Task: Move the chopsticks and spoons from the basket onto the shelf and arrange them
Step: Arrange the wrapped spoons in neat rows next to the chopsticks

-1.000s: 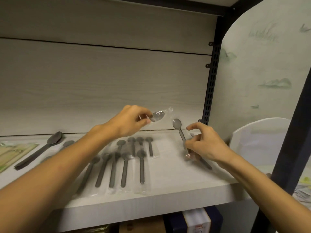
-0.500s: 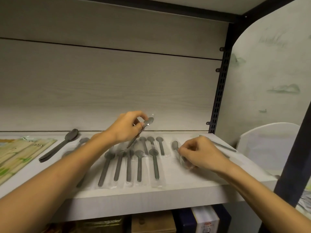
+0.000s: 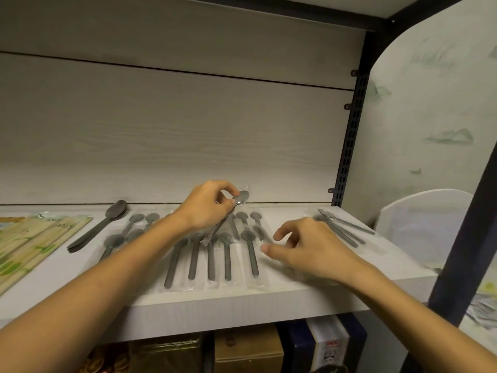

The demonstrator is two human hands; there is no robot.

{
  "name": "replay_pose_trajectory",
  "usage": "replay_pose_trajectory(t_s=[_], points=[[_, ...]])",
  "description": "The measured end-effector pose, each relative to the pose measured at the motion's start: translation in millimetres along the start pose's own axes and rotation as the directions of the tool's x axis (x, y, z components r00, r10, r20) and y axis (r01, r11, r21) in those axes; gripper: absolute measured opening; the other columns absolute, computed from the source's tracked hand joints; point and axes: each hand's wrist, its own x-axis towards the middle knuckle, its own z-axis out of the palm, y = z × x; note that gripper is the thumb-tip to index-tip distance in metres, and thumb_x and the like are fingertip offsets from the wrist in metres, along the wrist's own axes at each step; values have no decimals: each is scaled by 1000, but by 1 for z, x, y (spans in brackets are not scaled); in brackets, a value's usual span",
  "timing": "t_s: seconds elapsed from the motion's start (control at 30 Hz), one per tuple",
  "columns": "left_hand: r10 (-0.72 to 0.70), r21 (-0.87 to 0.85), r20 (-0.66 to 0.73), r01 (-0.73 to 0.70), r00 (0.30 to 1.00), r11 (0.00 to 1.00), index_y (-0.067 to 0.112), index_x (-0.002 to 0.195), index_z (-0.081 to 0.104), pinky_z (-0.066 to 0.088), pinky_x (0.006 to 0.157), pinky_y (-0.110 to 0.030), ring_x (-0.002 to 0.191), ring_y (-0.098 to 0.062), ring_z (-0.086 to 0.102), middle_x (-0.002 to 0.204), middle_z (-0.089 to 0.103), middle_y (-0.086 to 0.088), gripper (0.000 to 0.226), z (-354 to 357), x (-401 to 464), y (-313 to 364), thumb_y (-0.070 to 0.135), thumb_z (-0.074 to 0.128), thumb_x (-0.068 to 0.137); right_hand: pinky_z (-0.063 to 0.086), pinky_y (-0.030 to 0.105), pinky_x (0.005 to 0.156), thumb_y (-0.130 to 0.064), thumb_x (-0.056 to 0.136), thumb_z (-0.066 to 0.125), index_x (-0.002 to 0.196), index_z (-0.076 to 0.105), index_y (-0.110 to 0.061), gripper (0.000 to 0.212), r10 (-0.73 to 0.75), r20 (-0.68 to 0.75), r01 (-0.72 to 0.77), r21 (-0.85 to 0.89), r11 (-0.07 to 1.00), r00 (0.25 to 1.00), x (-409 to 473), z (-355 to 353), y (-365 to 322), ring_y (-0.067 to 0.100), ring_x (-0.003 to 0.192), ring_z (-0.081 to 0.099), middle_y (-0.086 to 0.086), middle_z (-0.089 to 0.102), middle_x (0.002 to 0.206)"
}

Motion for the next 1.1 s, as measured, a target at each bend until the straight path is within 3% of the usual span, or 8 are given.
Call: replay_pose_trajectory(t_s=[0.13,0.3,0.43,0.63,0.73,0.9,0.97,1.1], points=[[-8,-15,4,8,1000,1000,27,100,64,43,54,-14,59,-3,60,70,71,3,12,0,0,-4,21,59,92,36,8,48,-52,86,61,88,69,-30,24,-11,-94,18,70,997,995,3,-5,1,-5,58,60,-4,71,67],[-28,-118,43,33,999,992,31,99,63,53,63,-33,62,-16,66,70,72,-1,12,2,2,-4,21,57,95,39,14,60,-41,82,71,109,67,-29,29,21,103,-20,-7,1000,995,6,0,8,-1,62,57,-6,68,73],[-74,-156,53,81,996,984,27,101,66,56,72,-41,77,-31,68,81,73,-8,11,3,4,-3,24,58,95,48,21,69,-37,81,71,106,69,-25,29,19,101,-19,-5,1000,995,10,5,7,6,69,60,-5,67,75],[-122,-208,79,136,989,969,19,101,66,54,65,-27,61,-13,65,94,71,-11,19,8,9,-2,20,48,100,55,27,71,-31,80,68,99,70,-21,22,-15,107,11,41,999,994,15,6,3,13,69,67,0,73,72],[-153,-152,69,162,986,975,21,102,68,49,64,-26,73,-17,64,96,71,-6,22,7,13,-2,24,47,100,46,16,53,-40,82,66,90,73,-25,19,-53,98,47,64,997,994,17,6,5,4,55,57,-1,71,67],[-198,-177,89,211,976,961,6,99,70,52,63,-33,70,-25,65,99,71,-10,29,9,22,4,23,46,96,46,22,61,-43,83,64,92,70,-29,17,-27,-16,27,58,998,1000,30,-2,24,3,61,58,-4,70,70],[-197,-174,95,211,976,962,-1,92,68,55,69,-36,73,-33,68,92,72,-14,31,11,26,8,22,47,90,42,21,59,-39,85,64,91,69,-29,12,-15,-62,17,37,999,998,37,-12,37,1,62,59,-7,69,67],[-179,-64,88,185,980,981,15,85,70,50,63,-24,55,-15,60,62,68,-9,12,19,35,17,20,59,83,44,21,61,-31,85,62,81,68,-30,7,20,-164,-12,50,999,986,47,-29,60,-1,62,59,-8,67,60]])
